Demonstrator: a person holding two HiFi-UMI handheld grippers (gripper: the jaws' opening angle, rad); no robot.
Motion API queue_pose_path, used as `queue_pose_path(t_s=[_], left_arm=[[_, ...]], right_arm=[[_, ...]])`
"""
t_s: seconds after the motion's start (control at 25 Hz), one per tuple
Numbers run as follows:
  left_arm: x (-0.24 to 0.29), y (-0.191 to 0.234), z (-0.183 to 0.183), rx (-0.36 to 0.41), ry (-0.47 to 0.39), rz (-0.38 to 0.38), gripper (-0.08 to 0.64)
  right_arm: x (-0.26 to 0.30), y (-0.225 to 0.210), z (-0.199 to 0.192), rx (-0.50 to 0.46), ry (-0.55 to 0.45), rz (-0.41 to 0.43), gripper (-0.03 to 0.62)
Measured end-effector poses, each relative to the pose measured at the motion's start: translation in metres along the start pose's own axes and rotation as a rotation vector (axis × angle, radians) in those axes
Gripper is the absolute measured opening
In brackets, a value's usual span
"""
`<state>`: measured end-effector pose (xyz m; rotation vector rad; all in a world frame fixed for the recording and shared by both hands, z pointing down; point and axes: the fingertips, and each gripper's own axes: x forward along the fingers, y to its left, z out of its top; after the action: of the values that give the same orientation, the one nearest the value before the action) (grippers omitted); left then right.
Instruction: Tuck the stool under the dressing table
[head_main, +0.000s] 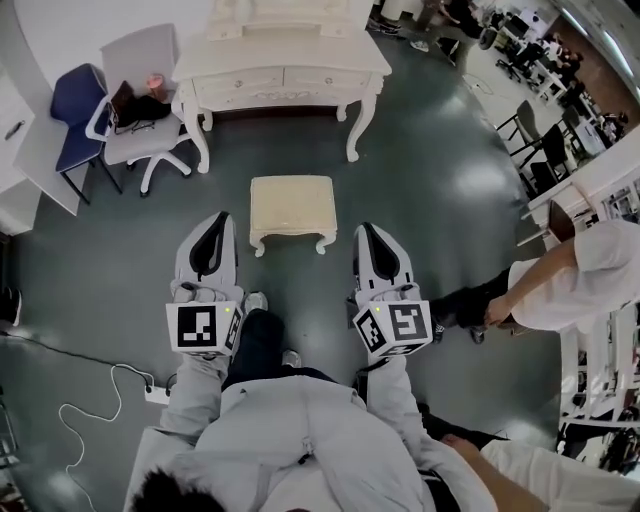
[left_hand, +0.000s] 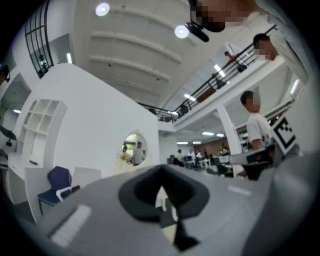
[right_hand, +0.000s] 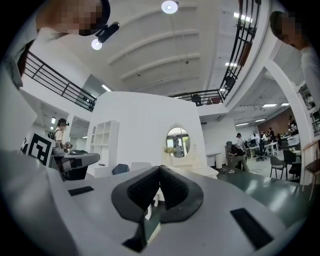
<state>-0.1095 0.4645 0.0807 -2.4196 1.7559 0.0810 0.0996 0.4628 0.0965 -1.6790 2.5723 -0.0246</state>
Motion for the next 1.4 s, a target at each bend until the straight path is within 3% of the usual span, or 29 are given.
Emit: queue_pose_path(t_s=[0.84,1.4], left_arm=[[0.203,0.078,-0.032,-0.016,-0.023,-0.124,0.009],[0.274,0.124,-0.089,-0.050,0.053,-0.201,0.009]], right_arm=[[0.183,-0.067,-0.002,-0.009,-0.012,-0.128,0.002],[0.260,-0.078,-0.052,0.017,0.097,-0.206,0.003]])
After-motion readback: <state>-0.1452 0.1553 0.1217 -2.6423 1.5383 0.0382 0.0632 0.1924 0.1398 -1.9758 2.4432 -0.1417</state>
